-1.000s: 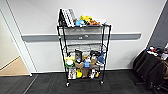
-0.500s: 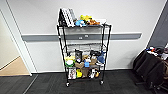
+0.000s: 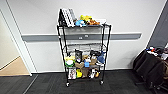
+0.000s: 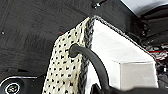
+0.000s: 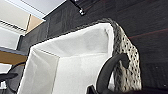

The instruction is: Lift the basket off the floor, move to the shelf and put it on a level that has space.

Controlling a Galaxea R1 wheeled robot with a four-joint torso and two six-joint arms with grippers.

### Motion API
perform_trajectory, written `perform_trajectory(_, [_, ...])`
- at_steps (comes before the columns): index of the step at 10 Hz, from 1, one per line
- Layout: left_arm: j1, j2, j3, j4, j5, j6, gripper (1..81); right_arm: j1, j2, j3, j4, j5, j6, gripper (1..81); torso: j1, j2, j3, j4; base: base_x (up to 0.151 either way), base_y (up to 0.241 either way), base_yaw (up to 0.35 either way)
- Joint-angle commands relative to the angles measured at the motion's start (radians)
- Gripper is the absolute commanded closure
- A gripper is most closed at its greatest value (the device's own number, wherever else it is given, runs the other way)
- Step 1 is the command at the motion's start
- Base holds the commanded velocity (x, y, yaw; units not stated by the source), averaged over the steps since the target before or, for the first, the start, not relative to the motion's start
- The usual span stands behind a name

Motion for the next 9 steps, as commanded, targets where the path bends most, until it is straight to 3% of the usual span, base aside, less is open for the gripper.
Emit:
perform_trajectory(1, [-0.105,-0.015,0.029,-0.005,0.030,0.002,81.1,0.102,-0.017,0.038,0.000,-0.022,-0.001,81.1,0.000,0.000,0.000,0.000,0.000,0.000,0.000])
perform_trajectory(4, [-0.107,-0.008,0.030,-0.003,0.030,0.003,81.1,0.101,-0.011,0.037,0.000,-0.021,-0.001,81.1,0.000,0.000,0.000,0.000,0.000,0.000,0.000])
perform_trajectory(9, [-0.107,-0.006,0.035,-0.003,0.029,0.004,81.1,0.100,-0.005,0.038,0.000,-0.019,-0.001,81.1,-0.002,-0.001,0.000,0.000,0.082,0.000,0.000])
